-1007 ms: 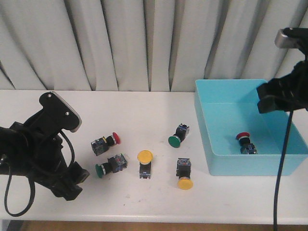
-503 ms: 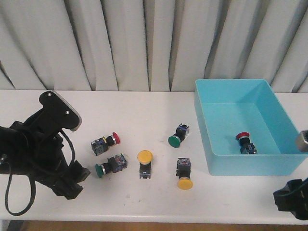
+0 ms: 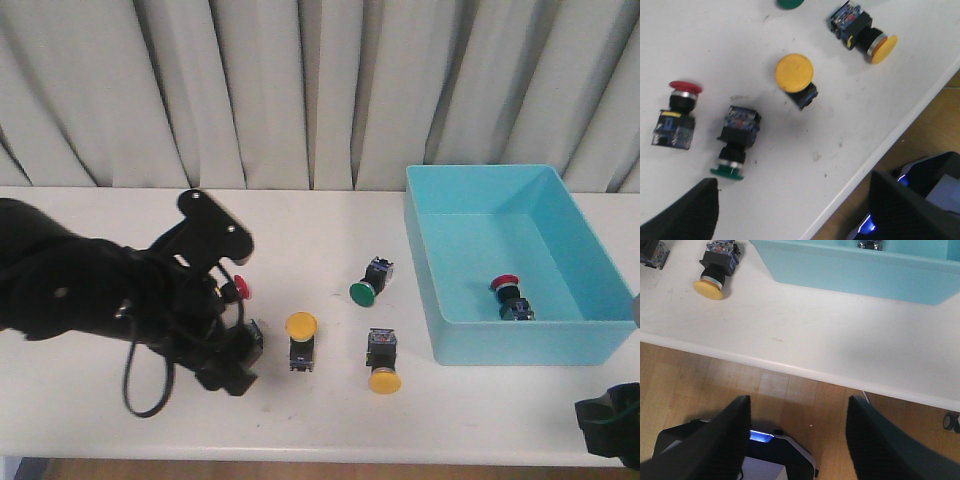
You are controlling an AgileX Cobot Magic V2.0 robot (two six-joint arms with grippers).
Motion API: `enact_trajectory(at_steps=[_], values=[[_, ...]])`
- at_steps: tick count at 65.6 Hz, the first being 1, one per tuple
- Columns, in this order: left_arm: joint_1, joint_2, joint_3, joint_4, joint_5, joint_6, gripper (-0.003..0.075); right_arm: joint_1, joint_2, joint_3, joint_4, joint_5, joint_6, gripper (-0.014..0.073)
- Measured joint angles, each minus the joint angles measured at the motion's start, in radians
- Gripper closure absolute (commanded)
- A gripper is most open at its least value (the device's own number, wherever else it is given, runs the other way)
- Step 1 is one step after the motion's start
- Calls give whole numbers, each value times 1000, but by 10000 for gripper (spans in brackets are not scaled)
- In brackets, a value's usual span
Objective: Pick red and yellow buttons and place in box
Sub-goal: 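Reach the left gripper to the yellow button and grasp it, then lift the yellow button with the left gripper toward the right gripper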
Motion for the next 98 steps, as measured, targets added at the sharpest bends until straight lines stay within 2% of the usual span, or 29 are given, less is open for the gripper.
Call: enact_trajectory(at_steps=[15, 31, 58, 59, 82, 98], values=[[-22, 236, -192, 0, 4, -144, 127, 0, 0, 0, 1, -2, 0, 172], [-22, 435, -367, 0, 38, -240, 127, 0, -2, 0, 2, -2, 0, 172], [-22, 615, -451, 0, 55, -350, 129, 0, -2, 0, 4, -2, 0, 172], [-22, 632, -451, 17, 50, -379, 165, 0, -2, 0, 4, -2, 0, 172], [-22, 632, -451, 28, 43, -396, 407, 0, -2, 0, 4, -2, 0, 172], [-22, 632, -451, 28, 41, -398, 527, 0, -2, 0, 4, -2, 0, 172]])
